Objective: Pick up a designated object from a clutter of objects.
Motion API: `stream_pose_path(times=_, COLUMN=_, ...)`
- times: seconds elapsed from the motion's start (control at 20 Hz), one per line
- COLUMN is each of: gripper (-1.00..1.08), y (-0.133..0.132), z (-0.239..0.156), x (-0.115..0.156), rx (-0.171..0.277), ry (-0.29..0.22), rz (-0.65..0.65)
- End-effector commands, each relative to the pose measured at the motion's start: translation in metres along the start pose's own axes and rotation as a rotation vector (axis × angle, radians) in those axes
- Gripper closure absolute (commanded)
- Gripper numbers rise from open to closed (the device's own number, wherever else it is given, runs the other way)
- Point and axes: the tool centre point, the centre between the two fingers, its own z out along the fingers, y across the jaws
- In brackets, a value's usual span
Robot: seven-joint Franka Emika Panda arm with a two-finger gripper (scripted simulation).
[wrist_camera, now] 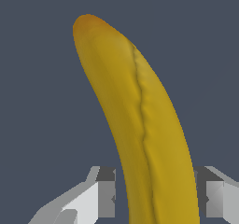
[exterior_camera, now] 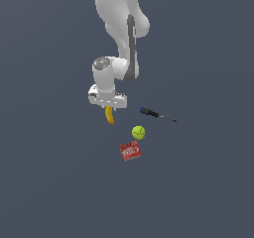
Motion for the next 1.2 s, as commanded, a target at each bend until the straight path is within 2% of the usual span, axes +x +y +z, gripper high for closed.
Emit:
stream_pose_path(times=0.0, gripper=1.08, y=-0.006, z=-0.012, x=0.006, rx=0.0, ry=0.002, rz=0.0)
stream_pose_path(times=0.35, gripper=1.08, y=-0.028, z=-0.054, x=0.029, rx=-0.003, ry=0.001, rz=0.0)
stream_pose_path(times=1.15, gripper=1.08, y=-0.095, z=-0.18, x=0.097, rx=-0.005, ry=0.001, rz=-0.002)
